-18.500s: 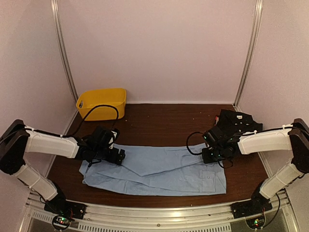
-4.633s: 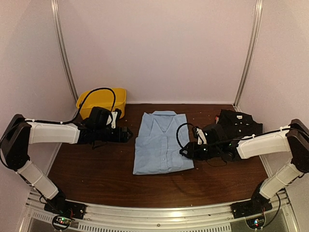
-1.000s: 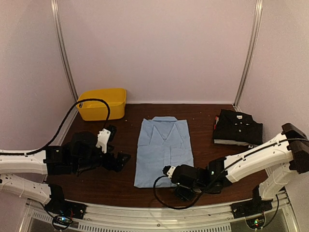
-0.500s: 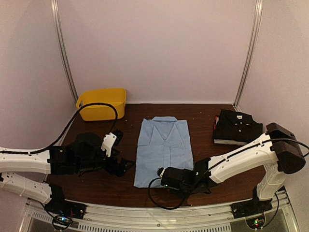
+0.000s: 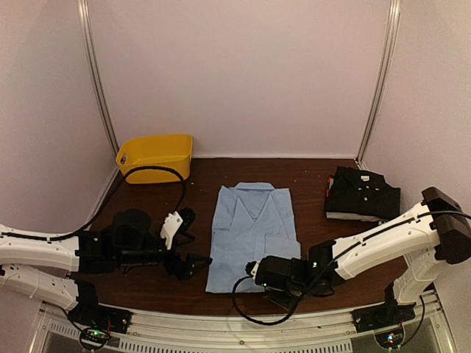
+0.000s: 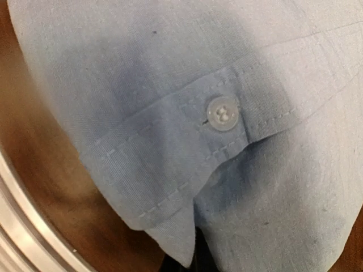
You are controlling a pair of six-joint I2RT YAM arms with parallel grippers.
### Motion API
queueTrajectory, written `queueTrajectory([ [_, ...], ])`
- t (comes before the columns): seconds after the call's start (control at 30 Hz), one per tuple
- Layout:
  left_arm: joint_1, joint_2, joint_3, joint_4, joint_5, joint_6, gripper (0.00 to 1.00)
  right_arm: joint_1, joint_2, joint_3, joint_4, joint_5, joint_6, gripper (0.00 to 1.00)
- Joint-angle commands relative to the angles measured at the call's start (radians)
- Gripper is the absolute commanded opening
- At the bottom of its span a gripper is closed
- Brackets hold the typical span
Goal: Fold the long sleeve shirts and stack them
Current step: Pick up the 2/3-rectangle-folded shirt from the center of the board.
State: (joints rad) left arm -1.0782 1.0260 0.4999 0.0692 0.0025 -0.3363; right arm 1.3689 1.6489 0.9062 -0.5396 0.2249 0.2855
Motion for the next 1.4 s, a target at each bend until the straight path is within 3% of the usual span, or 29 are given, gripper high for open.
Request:
queueTrajectory([
  [0.0,-0.108,0.011,-0.045,0.142,0.043,0.110,0.96,0.010,-0.130,-0.063,0.006,-0.216,0.051,0.00],
  [0.23,-0.225,0.103,-0.058,0.183,0.029,0.264,0.97,0.009,-0.248,-0.087,0.008,-0.416,0.063,0.00],
  [0.67,-0.274,0.243,-0.027,0.219,0.069,0.496,0.98,-0.024,-0.299,-0.089,0.021,-0.531,0.043,0.00],
  [0.73,-0.275,0.272,-0.015,0.214,0.051,0.514,0.94,-0.029,-0.306,-0.090,0.021,-0.538,0.039,0.00],
  [0.93,-0.275,0.322,0.000,0.228,0.017,0.547,0.72,-0.045,-0.336,-0.105,0.039,-0.558,0.038,0.00],
  [1.17,-0.275,0.289,0.012,0.226,0.012,0.530,0.30,-0.054,-0.356,-0.133,0.055,-0.554,0.047,0.00],
  [1.3,-0.271,0.273,0.040,0.175,0.014,0.481,0.03,-0.057,-0.395,-0.128,0.052,-0.495,0.060,0.11],
  [1.37,-0.264,0.264,0.048,0.158,0.030,0.441,0.00,-0.057,-0.423,-0.123,0.047,-0.450,0.070,0.22],
])
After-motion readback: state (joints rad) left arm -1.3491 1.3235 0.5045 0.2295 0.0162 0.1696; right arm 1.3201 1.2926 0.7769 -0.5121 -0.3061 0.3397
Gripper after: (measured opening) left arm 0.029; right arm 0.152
